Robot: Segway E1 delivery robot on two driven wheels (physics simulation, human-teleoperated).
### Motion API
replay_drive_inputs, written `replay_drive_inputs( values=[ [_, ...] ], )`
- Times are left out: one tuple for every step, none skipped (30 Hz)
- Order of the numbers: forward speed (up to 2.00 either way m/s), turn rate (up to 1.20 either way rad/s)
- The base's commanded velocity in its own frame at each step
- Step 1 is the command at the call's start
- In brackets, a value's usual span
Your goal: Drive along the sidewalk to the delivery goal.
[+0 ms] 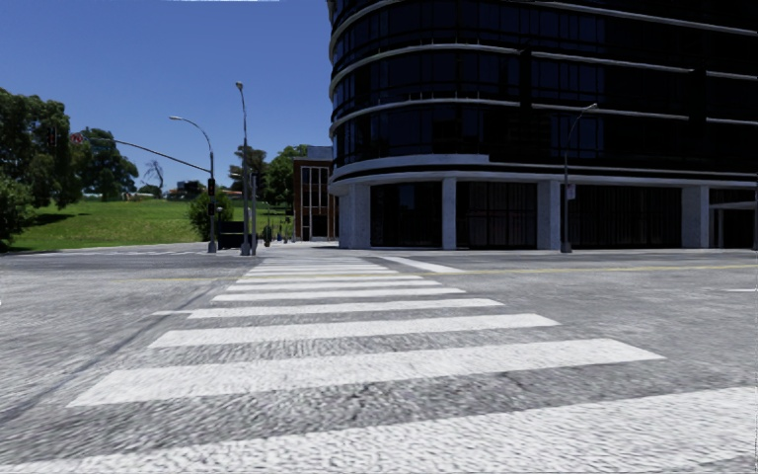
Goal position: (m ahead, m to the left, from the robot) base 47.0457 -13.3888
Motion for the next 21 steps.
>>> replay_drive_inputs(
  values=[
    [1.98,0.28],
    [1.98,0.19],
    [1.98,0.14],
    [1.98,0.07],
    [1.98,0.07],
    [1.98,0.0],
    [1.98,0.0],
    [1.98,0.0],
    [1.98,0.0],
    [1.98,0.0],
    [1.98,0.0],
    [1.98,0.0],
    [1.98,0.0],
    [1.98,0.07],
    [1.98,0.11],
    [1.98,0.11],
    [1.98,0.12],
    [1.98,0.16],
    [1.98,0.22],
    [1.98,0.22],
    [1.98,0.33]
  ],
)
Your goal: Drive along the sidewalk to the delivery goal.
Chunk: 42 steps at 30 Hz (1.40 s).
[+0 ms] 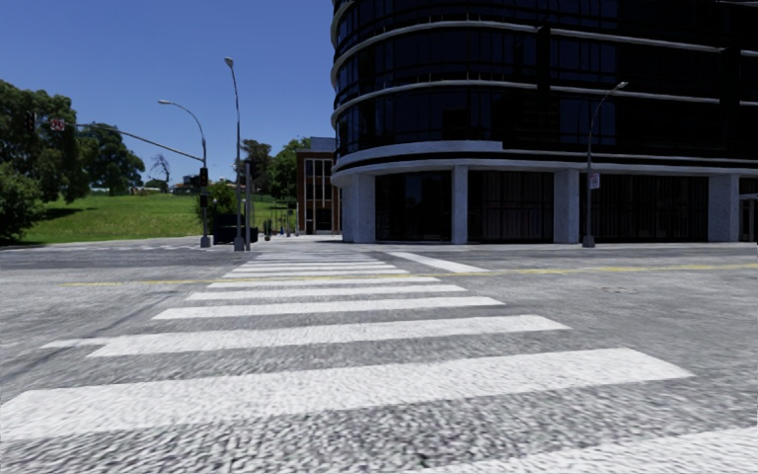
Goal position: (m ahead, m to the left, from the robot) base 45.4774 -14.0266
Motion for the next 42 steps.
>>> replay_drive_inputs(
  values=[
    [1.98,0.33],
    [1.98,0.33],
    [1.98,0.33],
    [1.98,0.33],
    [1.98,0.33],
    [1.98,0.33],
    [1.98,0.33],
    [1.98,0.33],
    [1.98,0.33],
    [1.98,0.33],
    [1.98,0.33],
    [1.98,0.33],
    [1.98,0.33],
    [1.98,0.32],
    [1.98,0.3],
    [1.98,0.29],
    [1.98,0.29],
    [1.98,0.29],
    [1.98,0.29],
    [1.98,0.29],
    [1.98,0.29],
    [1.98,0.29],
    [1.98,0.29],
    [1.98,0.29],
    [1.98,0.29],
    [1.98,0.29],
    [1.98,0.29],
    [1.98,0.29],
    [1.98,0.29],
    [1.98,0.29],
    [1.98,0.29],
    [1.98,0.29],
    [1.98,0.29],
    [1.98,0.29],
    [1.98,0.29],
    [1.98,0.22],
    [1.98,0.1],
    [1.98,0.0],
    [1.98,0.0],
    [1.98,0.0],
    [1.98,0.0],
    [1.98,0.0]
  ],
)
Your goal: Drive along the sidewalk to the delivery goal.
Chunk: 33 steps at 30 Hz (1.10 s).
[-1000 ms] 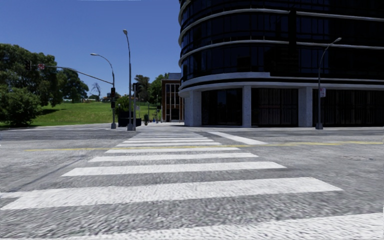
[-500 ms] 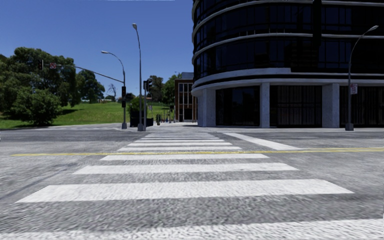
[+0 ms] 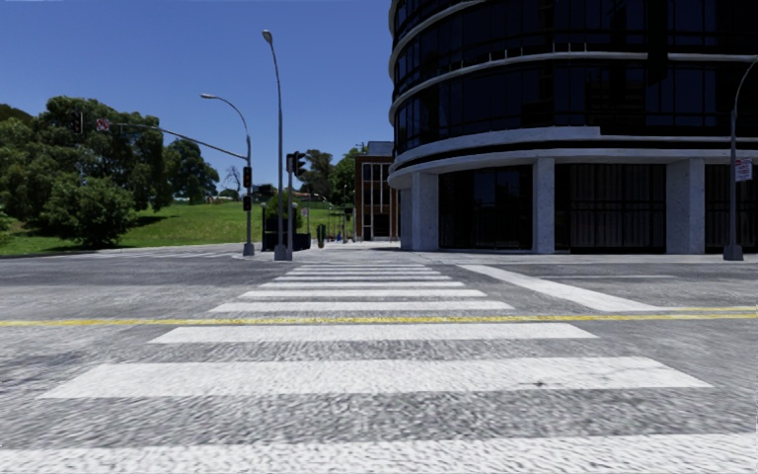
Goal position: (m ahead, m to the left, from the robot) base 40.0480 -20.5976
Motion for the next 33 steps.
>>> replay_drive_inputs(
  values=[
    [1.98,0.0],
    [1.98,0.0],
    [1.98,0.0],
    [1.98,0.0],
    [1.98,0.0],
    [1.98,0.0],
    [1.98,0.0],
    [1.98,0.0],
    [1.98,0.0],
    [1.98,0.0],
    [1.98,0.0],
    [1.98,0.0],
    [1.98,0.0],
    [1.98,0.0],
    [1.98,0.0],
    [1.98,0.0],
    [1.98,0.0],
    [1.98,0.0],
    [1.98,0.0],
    [1.98,0.0],
    [1.98,0.19],
    [1.98,0.2],
    [1.98,0.2],
    [1.98,0.2],
    [1.98,0.2],
    [1.98,0.2],
    [1.98,0.2],
    [1.98,0.2],
    [1.98,0.2],
    [1.98,0.2],
    [1.98,0.2],
    [1.98,0.2],
    [1.98,0.2]
  ],
)
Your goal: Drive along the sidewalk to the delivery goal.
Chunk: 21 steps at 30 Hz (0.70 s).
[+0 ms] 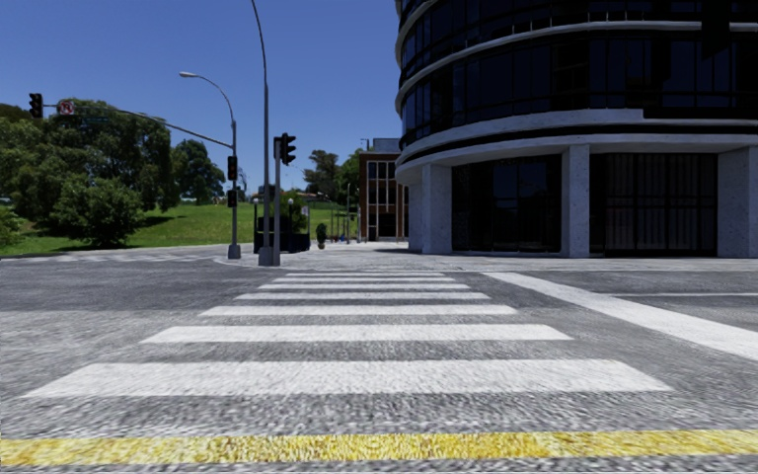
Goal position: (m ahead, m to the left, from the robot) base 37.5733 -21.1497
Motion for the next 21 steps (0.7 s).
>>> replay_drive_inputs(
  values=[
    [1.98,0.2],
    [1.98,0.18],
    [1.98,0.15],
    [1.98,0.15],
    [1.98,0.15],
    [1.98,0.14],
    [1.98,0.13],
    [1.98,0.09],
    [1.98,0.01],
    [1.98,0.01],
    [1.98,0.0],
    [1.98,0.01],
    [1.98,0.01],
    [1.98,0.1],
    [1.98,0.21],
    [1.98,0.26],
    [1.98,0.26],
    [1.98,0.28],
    [1.98,0.29],
    [1.98,0.29],
    [1.98,0.29]
  ],
)
